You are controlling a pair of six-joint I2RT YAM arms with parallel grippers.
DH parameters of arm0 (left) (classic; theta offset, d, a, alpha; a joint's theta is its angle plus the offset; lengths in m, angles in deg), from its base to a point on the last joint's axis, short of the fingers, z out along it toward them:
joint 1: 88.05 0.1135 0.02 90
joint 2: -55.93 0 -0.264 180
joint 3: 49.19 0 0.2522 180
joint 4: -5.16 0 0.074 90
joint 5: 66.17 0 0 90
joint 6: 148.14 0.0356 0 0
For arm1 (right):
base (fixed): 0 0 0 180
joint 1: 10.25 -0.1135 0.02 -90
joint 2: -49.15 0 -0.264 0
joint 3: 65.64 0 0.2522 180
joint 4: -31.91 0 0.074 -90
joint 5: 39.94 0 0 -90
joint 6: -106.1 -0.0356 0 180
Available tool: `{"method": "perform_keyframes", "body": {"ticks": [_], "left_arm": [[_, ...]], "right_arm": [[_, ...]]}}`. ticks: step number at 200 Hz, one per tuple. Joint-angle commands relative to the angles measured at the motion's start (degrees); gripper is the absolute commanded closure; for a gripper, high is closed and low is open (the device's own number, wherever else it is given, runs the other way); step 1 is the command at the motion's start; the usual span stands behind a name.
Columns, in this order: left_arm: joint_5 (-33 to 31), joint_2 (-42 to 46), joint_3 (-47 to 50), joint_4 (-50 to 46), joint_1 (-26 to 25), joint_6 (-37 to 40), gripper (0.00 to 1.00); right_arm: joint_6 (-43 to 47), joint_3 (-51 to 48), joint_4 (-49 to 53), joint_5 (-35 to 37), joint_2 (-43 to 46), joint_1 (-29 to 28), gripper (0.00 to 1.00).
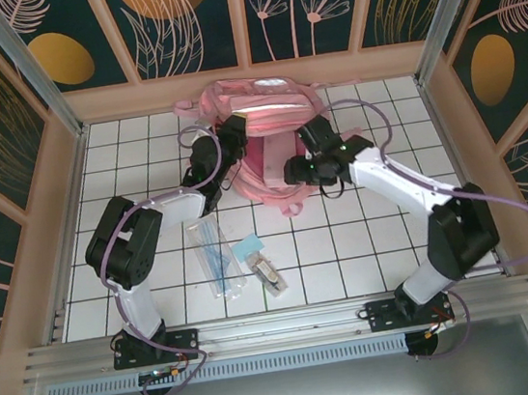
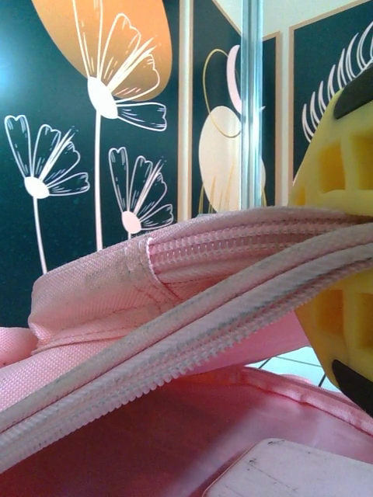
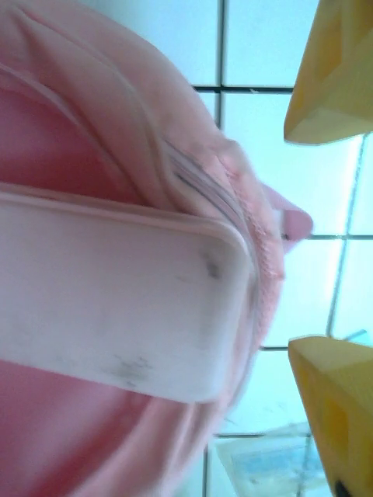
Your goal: Pack the student bag
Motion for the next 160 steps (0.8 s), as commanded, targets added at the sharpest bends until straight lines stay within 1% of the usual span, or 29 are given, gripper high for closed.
{"method": "perform_keyframes", "body": {"ticks": [1, 12, 31, 57, 94, 110, 122, 133, 160], "left_arm": [[3.7, 2.37, -1.81, 10.78, -1.14, -1.16, 1.0], [3.56, 2.86, -1.53, 10.6, -1.28, -0.76, 1.0], [3.47, 3.73, -1.05, 9.8, -1.41, -0.12, 1.0], [3.46, 5.07, 0.09, 9.36, -1.49, 0.1, 1.0], [3.55, 7.77, 2.97, 8.75, -1.68, -0.07, 1.0], [3.72, 9.15, 4.53, 7.99, -1.87, -0.73, 1.0], [3.77, 9.45, 5.0, 6.69, -2.04, -0.46, 1.0], [3.94, 11.8, 4.99, 4.96, -2.18, 0.4, 1.0], [3.38, 13.27, 5.04, 3.39, -2.18, 1.37, 1.0]], "right_arm": [[-5.6, -6.31, -7.93, -4.77, 2.99, -2.05, 0.48], [-7.5, -8.34, -12.33, -6.61, 3.0, -2.6, 0.58], [-8.42, -8.79, -17.42, -6.76, 0.99, -3.73, 0.65], [-8.36, -7.14, -20.36, -6.2, -3.33, -3.87, 0.68], [-4.69, -4.77, -27.1, 1.78, -8.5, -2.17, 0.72], [-2.09, -2.27, -30.92, 3.82, -11.65, -1.31, 0.72], [0.26, 0.23, -33.01, 7.25, -14.04, -0.77, 0.72], [2.45, 2.52, -34.72, 9.01, -16.32, -0.34, 0.73], [5.81, 7.46, -37.06, 10.0, -21.51, 0.73, 0.73]]}}
